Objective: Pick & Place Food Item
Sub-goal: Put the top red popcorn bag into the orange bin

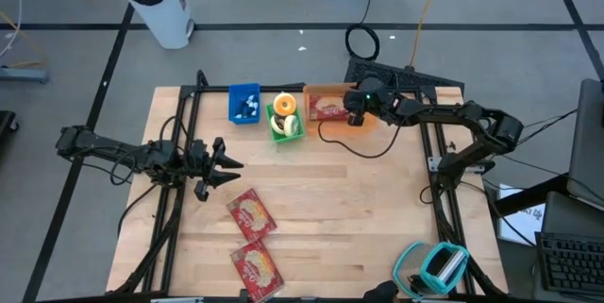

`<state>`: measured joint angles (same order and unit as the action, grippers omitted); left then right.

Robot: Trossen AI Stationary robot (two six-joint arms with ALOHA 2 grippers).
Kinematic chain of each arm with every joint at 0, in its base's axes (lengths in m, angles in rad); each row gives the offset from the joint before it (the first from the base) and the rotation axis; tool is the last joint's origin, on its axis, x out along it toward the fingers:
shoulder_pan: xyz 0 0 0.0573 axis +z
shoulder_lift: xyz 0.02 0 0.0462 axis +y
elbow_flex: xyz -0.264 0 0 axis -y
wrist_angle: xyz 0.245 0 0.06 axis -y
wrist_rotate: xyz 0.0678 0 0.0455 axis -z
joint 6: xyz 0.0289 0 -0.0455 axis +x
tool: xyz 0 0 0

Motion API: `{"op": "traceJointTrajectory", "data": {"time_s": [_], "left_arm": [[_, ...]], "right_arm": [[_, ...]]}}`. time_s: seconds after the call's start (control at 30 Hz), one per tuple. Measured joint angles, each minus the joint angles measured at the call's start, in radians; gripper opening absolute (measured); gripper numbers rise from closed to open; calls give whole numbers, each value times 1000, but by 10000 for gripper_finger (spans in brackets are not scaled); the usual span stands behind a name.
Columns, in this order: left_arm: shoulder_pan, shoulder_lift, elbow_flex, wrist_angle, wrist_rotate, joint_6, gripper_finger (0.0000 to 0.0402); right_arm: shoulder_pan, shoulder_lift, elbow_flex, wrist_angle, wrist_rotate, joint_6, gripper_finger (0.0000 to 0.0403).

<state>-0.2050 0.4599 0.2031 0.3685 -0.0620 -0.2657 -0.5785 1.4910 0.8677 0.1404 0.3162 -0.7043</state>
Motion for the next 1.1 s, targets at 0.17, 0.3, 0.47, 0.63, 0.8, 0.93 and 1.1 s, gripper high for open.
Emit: {"op": "traceJointTrajectory", "data": {"time_s": [0.17, 0.3, 0.47, 0.63, 0.8, 0.93, 1.1], "left_arm": [[0, 0, 0, 0, 0, 0, 145], [0, 0, 0, 0, 0, 0, 145], [0, 0, 0, 0, 0, 0, 145], [0, 0, 0, 0, 0, 0, 145], [0, 0, 0, 1, 0, 0, 145], [0, 0, 0, -1, 0, 0, 145], [0, 0, 0, 2, 0, 3, 145]], "right_arm": [[43, 0, 0, 64, -4, 284, 172], [117, -13, 0, 72, -109, 440, 166], [276, -42, -2, 34, -291, 612, 160], [494, -75, -2, 57, -518, 720, 152], [702, -41, -55, 268, -521, 679, 146], [809, -24, -113, 422, -496, 686, 146], [859, -55, -170, 507, -497, 689, 140]]}}
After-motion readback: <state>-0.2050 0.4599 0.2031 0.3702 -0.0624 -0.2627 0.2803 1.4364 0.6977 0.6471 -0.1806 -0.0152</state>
